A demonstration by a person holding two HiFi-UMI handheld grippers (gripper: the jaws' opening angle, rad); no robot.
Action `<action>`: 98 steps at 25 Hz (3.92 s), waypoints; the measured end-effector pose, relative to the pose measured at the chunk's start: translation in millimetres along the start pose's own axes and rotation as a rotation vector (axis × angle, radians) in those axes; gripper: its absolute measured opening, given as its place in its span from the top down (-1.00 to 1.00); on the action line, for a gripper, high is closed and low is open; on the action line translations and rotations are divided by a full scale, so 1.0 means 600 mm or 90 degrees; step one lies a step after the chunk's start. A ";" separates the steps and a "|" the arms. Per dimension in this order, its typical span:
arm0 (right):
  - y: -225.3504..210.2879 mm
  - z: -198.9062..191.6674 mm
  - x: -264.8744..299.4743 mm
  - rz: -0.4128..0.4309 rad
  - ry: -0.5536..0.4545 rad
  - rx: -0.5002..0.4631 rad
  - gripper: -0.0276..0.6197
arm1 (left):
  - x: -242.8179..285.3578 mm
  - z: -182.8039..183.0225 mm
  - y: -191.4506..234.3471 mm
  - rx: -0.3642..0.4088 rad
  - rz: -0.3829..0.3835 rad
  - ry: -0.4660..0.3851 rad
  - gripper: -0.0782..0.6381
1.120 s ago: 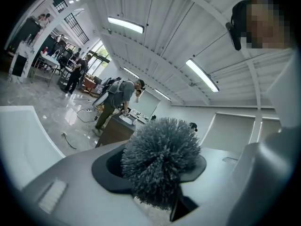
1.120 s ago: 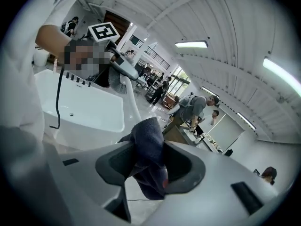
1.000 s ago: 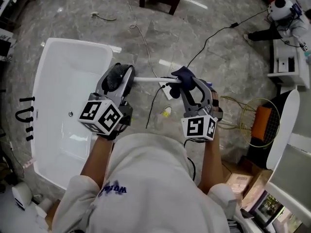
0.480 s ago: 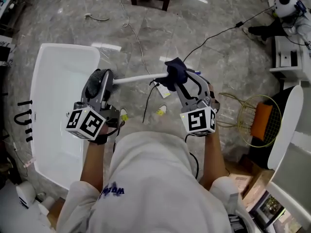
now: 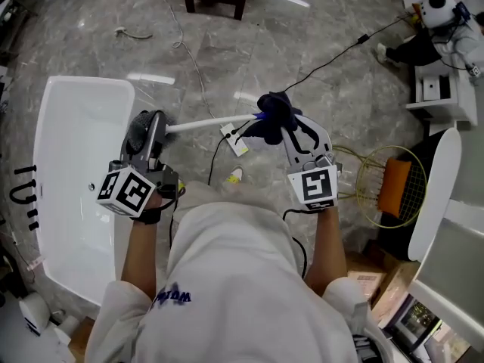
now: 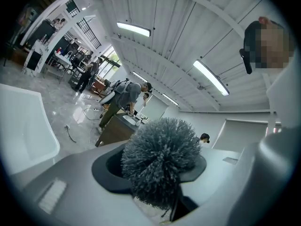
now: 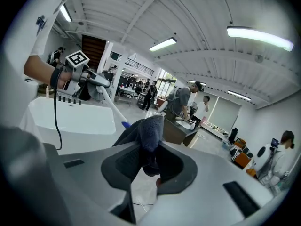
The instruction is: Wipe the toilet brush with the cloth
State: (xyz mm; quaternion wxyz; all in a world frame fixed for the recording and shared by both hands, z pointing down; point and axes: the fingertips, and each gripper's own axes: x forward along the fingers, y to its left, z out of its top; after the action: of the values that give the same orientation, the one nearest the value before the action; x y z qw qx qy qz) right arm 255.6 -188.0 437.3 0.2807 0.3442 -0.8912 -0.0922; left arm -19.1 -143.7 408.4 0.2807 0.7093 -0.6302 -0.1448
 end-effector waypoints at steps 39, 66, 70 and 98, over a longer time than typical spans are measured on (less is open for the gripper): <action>0.102 0.117 0.003 0.107 -0.170 0.191 0.70 | 0.082 -0.085 -0.136 0.055 -0.048 0.076 0.21; 0.055 0.026 -0.023 0.046 -0.109 0.178 0.70 | 0.072 -0.078 -0.117 0.045 -0.042 0.071 0.21; 0.026 -0.002 -0.031 0.008 -0.088 0.192 0.70 | 0.064 -0.060 -0.102 0.046 -0.033 0.062 0.21; -0.137 -0.180 -0.103 -0.215 0.031 0.277 0.70 | 0.041 0.025 -0.009 0.016 0.042 -0.024 0.22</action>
State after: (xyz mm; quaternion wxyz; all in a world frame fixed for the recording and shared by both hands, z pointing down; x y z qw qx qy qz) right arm 400.2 -205.3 470.1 0.2021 0.5424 -0.8129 0.0641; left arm -19.1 -170.4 396.9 0.2646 0.6886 -0.6604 -0.1407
